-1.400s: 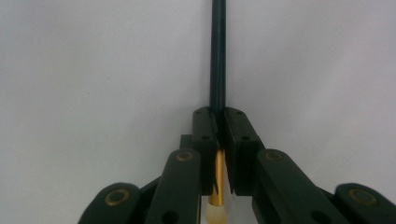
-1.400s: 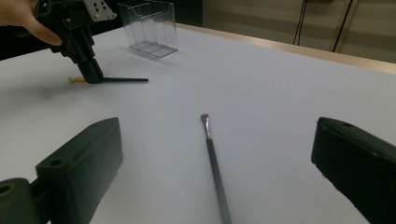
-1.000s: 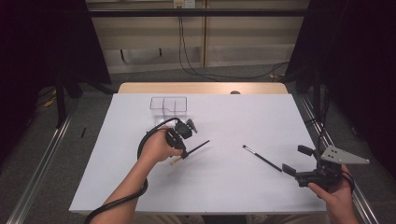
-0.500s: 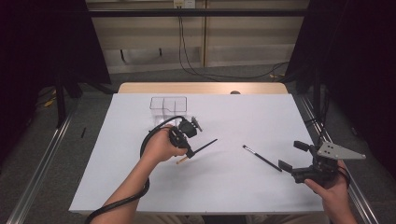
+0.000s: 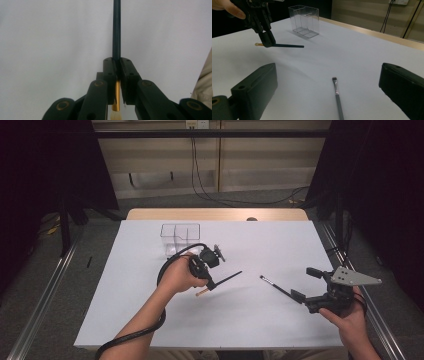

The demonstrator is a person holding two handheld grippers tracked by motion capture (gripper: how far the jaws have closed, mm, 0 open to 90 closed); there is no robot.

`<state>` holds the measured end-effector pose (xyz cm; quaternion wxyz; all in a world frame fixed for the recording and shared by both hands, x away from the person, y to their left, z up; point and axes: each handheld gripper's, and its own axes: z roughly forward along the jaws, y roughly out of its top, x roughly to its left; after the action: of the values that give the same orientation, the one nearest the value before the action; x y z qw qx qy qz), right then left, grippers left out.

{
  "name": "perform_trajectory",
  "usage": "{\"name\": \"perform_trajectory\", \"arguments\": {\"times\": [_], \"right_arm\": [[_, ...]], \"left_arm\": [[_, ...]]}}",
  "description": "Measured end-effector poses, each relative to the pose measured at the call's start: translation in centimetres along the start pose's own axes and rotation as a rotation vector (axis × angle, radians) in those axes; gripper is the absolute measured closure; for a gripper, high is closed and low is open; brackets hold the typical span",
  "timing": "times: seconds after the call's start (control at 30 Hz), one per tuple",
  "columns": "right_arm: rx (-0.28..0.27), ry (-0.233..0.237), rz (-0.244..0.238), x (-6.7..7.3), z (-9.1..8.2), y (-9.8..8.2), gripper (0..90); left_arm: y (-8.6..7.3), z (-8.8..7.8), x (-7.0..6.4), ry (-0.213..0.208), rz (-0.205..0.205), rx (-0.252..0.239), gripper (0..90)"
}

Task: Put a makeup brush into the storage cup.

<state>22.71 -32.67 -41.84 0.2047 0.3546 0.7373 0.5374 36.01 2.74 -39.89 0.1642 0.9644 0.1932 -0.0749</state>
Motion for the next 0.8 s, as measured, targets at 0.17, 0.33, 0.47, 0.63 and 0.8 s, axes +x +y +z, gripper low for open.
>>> {"name": "perform_trajectory", "arguments": {"times": [0.17,0.33,0.47,0.63,0.8], "right_arm": [[-0.010,0.012,-0.001,0.0,0.6,0.5,1.8],[-0.022,0.030,-0.001,0.2,1.6,1.2,1.8],[-0.008,0.053,-0.001,0.4,2.8,1.5,1.7],[0.004,0.083,-0.012,0.8,4.1,2.0,1.6],[0.020,0.120,-0.029,1.1,5.4,2.6,1.5]], "left_arm": [[0.6,0.0,-0.5,-0.018,0.013,-0.012,83.8],[0.9,-0.1,-0.7,-0.027,0.030,-0.010,83.9],[1.1,0.0,-0.8,-0.023,0.043,-0.001,83.8],[1.4,0.1,-1.2,-0.027,0.058,0.003,83.8],[1.8,0.1,-1.4,-0.039,0.073,0.002,83.8]]}}
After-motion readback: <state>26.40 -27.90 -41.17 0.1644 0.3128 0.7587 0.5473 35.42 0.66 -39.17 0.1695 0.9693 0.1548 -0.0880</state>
